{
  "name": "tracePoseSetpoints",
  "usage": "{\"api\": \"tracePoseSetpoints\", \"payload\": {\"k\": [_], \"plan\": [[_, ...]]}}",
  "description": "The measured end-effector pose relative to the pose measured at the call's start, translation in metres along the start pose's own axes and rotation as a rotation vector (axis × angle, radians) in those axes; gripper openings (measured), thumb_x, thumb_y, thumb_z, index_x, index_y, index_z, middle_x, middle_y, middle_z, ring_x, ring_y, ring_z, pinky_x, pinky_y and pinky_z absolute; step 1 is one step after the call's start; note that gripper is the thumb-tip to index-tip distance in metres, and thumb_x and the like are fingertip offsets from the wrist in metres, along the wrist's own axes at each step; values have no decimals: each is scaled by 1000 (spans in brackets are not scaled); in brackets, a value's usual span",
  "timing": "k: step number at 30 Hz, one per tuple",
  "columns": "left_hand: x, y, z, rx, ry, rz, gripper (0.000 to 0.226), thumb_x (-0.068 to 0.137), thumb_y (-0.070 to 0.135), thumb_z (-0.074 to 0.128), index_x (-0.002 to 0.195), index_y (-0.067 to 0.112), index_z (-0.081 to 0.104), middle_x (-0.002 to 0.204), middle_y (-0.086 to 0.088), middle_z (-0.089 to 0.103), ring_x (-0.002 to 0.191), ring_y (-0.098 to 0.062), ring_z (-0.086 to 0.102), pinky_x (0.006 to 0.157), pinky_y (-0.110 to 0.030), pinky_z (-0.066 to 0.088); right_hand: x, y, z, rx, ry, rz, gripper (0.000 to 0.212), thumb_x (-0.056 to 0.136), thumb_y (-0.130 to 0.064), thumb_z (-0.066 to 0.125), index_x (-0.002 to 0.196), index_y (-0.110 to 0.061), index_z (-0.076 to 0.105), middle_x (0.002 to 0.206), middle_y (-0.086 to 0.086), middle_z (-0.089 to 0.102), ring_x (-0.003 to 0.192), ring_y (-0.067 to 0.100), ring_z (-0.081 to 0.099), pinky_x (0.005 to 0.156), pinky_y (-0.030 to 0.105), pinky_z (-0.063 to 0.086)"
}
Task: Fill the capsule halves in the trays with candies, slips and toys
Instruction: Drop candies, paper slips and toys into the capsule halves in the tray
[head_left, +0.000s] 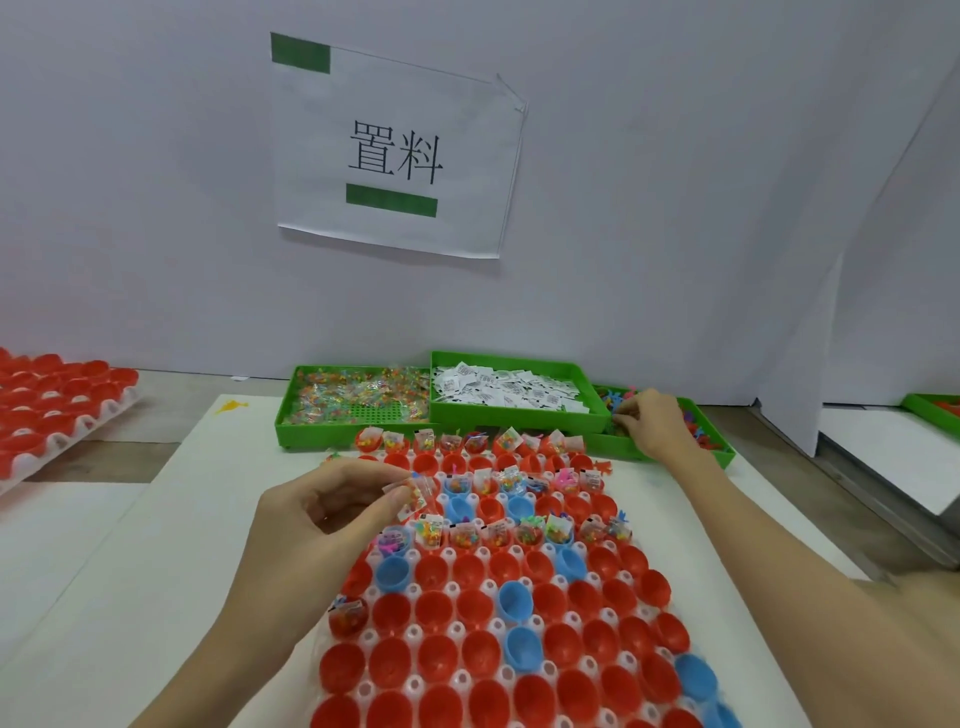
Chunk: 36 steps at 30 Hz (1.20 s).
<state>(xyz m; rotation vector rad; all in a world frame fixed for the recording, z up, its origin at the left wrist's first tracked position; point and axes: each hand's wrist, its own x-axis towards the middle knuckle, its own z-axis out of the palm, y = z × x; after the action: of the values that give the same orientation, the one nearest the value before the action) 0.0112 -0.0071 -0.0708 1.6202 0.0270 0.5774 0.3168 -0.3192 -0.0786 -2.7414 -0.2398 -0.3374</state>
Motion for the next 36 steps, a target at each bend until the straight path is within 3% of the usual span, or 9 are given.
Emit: {"api": "tracePoseSetpoints", "payload": {"k": [2, 5, 8, 11, 14, 19, 26, 32, 36], "plan": [[-1, 1, 0, 0, -10, 1, 16, 77, 23, 80, 87, 36, 81, 88, 5, 80, 85, -10, 76, 73, -12, 57, -7, -1, -3, 70, 85, 4, 17, 95, -14, 71, 102, -2, 80, 99, 16, 78, 81, 25, 69, 79, 27, 46], [-3, 5, 1, -8, -33, 6, 15, 78, 23, 79, 86, 35, 81, 88, 4, 80, 86, -11, 76, 74, -13, 57, -25, -9, -12, 203, 201, 9, 16, 94, -14, 72, 99, -2, 80, 88, 14, 78, 61, 12, 59, 72, 28, 44], [-5, 7, 3, -16, -59, 8, 14, 79, 21, 79, 86, 33, 82, 89, 4, 80, 86, -11, 76, 75, -13, 57, -52, -26, -24, 332, 241, -6, 16, 95, -15, 70, 103, -4, 79, 90, 9, 77, 69, 8, 59, 75, 26, 43], [-7, 9, 6, -24, -64, -6, 14, 77, 23, 80, 88, 32, 82, 87, 4, 80, 85, -12, 77, 74, -14, 57, -88, -59, -36, 481, 185, -64, 14, 96, -14, 69, 103, -10, 79, 86, 0, 75, 72, 11, 64, 74, 28, 48], [-9, 10, 7, -39, -87, -14, 14, 78, 19, 81, 90, 28, 83, 88, 2, 80, 84, -12, 77, 75, -15, 58, -133, -98, -46, 659, 84, -139, 12, 94, -17, 71, 102, -19, 80, 86, -8, 78, 76, 9, 70, 69, 17, 54], [-12, 12, 8, -38, -108, -13, 17, 77, 15, 85, 91, 23, 83, 90, 1, 81, 86, -14, 78, 78, -19, 60, -197, -141, -45, 864, -73, -248, 13, 89, -16, 78, 98, -24, 82, 85, -12, 79, 78, 1, 73, 70, 13, 54], [-15, 13, 11, -20, -172, 20, 14, 77, 11, 86, 85, 22, 83, 87, -1, 80, 85, -15, 77, 77, -17, 58, -224, -155, -37, 858, -113, -365, 11, 86, -17, 83, 93, -24, 79, 87, -9, 78, 84, 13, 76, 77, 29, 61], [-15, 11, 11, 3, -160, 94, 12, 74, 12, 86, 85, 18, 83, 98, 2, 77, 85, -19, 77, 78, -22, 61, -232, -156, -36, 858, -144, -409, 16, 89, -9, 76, 93, -24, 80, 86, -11, 77, 84, 10, 75, 76, 19, 58], [-11, 14, 3, 47, -210, 121, 14, 76, 20, 85, 90, 19, 83, 89, 2, 80, 86, -19, 77, 80, -23, 60, -232, -161, -37, 930, -193, -381, 15, 91, -7, 74, 93, -21, 79, 89, -6, 77, 87, 12, 74, 80, 23, 59]]}}
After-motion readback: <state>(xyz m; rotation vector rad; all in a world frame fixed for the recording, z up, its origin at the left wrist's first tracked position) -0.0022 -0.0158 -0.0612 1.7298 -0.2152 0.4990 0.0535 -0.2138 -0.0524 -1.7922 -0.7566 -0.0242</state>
